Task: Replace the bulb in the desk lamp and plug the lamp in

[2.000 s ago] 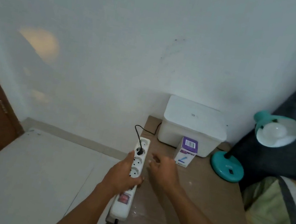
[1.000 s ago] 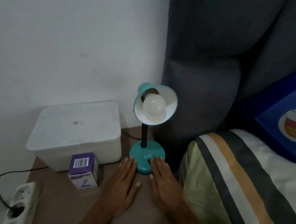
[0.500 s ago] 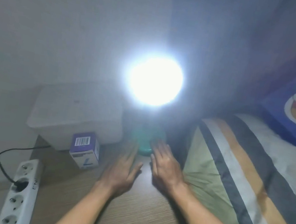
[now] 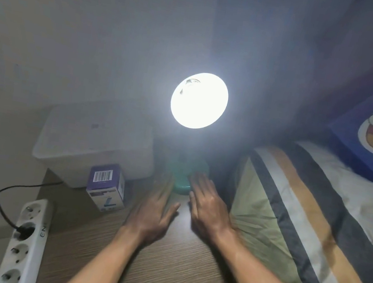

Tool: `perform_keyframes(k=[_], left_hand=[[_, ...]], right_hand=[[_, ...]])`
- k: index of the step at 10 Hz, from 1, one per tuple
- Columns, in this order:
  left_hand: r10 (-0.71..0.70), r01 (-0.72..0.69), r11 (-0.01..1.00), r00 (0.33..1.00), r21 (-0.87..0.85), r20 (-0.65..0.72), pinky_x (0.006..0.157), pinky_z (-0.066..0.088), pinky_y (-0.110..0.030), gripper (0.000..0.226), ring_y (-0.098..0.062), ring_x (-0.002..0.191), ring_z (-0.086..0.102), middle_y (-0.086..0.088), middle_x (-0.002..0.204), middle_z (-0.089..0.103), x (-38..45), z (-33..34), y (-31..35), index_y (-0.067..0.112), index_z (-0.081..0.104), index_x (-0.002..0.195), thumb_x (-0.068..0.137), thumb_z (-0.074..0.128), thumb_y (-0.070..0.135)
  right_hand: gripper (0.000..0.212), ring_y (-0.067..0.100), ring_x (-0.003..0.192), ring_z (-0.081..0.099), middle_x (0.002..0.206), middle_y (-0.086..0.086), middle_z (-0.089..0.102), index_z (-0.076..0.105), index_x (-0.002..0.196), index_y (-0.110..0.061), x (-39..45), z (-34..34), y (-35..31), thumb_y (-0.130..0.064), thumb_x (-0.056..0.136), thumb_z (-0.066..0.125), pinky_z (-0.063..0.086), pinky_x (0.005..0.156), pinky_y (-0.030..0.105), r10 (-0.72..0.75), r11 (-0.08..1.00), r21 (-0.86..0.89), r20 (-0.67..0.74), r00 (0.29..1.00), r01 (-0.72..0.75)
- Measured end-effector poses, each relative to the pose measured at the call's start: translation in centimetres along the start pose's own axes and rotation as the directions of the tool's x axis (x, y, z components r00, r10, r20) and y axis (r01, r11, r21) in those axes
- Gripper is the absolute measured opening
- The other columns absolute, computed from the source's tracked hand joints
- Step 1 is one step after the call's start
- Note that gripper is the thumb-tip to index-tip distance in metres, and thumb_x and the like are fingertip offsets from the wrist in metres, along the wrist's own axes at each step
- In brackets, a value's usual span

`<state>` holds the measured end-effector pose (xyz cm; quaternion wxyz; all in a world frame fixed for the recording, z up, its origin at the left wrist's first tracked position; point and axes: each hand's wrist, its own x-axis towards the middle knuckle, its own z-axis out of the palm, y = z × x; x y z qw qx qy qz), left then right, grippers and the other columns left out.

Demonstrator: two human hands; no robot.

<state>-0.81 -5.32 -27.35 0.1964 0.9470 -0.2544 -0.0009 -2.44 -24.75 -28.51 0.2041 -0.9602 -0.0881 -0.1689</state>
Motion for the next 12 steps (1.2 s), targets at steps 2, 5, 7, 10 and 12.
perform_keyframes(k=[2, 5, 7, 10, 12], left_hand=[[0.005, -0.005, 1.0, 1.0, -0.007, -0.004, 0.13, 0.005, -0.03, 0.076, -0.009, 0.16, -0.007, 0.007, 0.17, -0.007, 0.1, 0.0, 0.0, 0.022, 0.007, 0.166, 0.104, 0.028, 0.06], [-0.003, 0.003, 1.0, 1.0, -0.014, 0.005, 0.13, 0.005, -0.031, 0.077, -0.009, 0.159, -0.009, 0.007, 0.171, -0.008, 0.0, -0.1, 0.1, 0.023, 0.005, 0.166, 0.104, 0.026, 0.062], [-0.005, 0.005, 1.0, 1.0, -0.001, 0.026, 0.126, 0.0, -0.027, 0.078, -0.009, 0.159, -0.011, 0.01, 0.17, -0.012, -0.1, 0.0, -0.2, 0.026, -0.001, 0.165, 0.101, 0.018, 0.067], [0.01, -0.019, 0.991, 0.998, 0.133, 0.067, 0.128, 0.0, -0.03, 0.084, -0.016, 0.159, -0.006, 0.001, 0.169, -0.007, 0.1, -0.1, -0.2, 0.014, 0.006, 0.165, 0.1, 0.005, 0.067], [-0.083, 0.053, 0.984, 0.981, 0.17, 0.176, 0.132, 0.001, -0.042, 0.093, -0.018, 0.156, -0.025, -0.003, 0.165, -0.03, -1.5, -2.2, 2.4, 0.015, -0.017, 0.162, 0.089, -0.009, 0.074]], right_hand=[[0.052, 0.031, 0.142, 0.041, 0.15, 0.013, 0.049, 0.048, 0.146, -0.007, 0.1, -0.3, -0.1, -0.026, 0.1, 0.034, 0.029, 0.119, 0.042, 0.011, 1.0, 0.002, 0.023, 1.0, -0.011], [0.052, 0.032, 0.138, 0.041, 0.147, 0.013, 0.049, 0.046, 0.147, -0.01, 0.2, -0.6, -0.3, -0.024, 0.098, 0.038, 0.029, 0.118, 0.045, 0.003, 0.999, -0.053, 0.036, 0.999, -0.001], [0.05, 0.035, 0.13, 0.052, 0.139, 0.018, 0.056, 0.055, 0.14, -0.008, 0.9, -0.2, -0.2, -0.027, 0.097, 0.038, 0.034, 0.116, 0.047, 0.018, 0.99, -0.141, 0.056, 0.998, -0.009], [0.049, 0.035, 0.125, 0.058, 0.132, 0.02, 0.062, 0.06, 0.134, -0.004, 0.8, -0.6, -0.1, -0.026, 0.098, 0.037, 0.039, 0.11, 0.048, 0.019, 0.99, -0.138, 0.093, 0.995, -0.006], [0.051, 0.02, 0.15, 0.026, 0.16, 0.009, 0.033, 0.029, 0.156, -0.012, 0.2, -5.0, -1.1, -0.029, 0.109, 0.026, 0.008, 0.122, 0.029, 0.042, 0.999, 0.0, 0.226, 0.973, -0.044]])
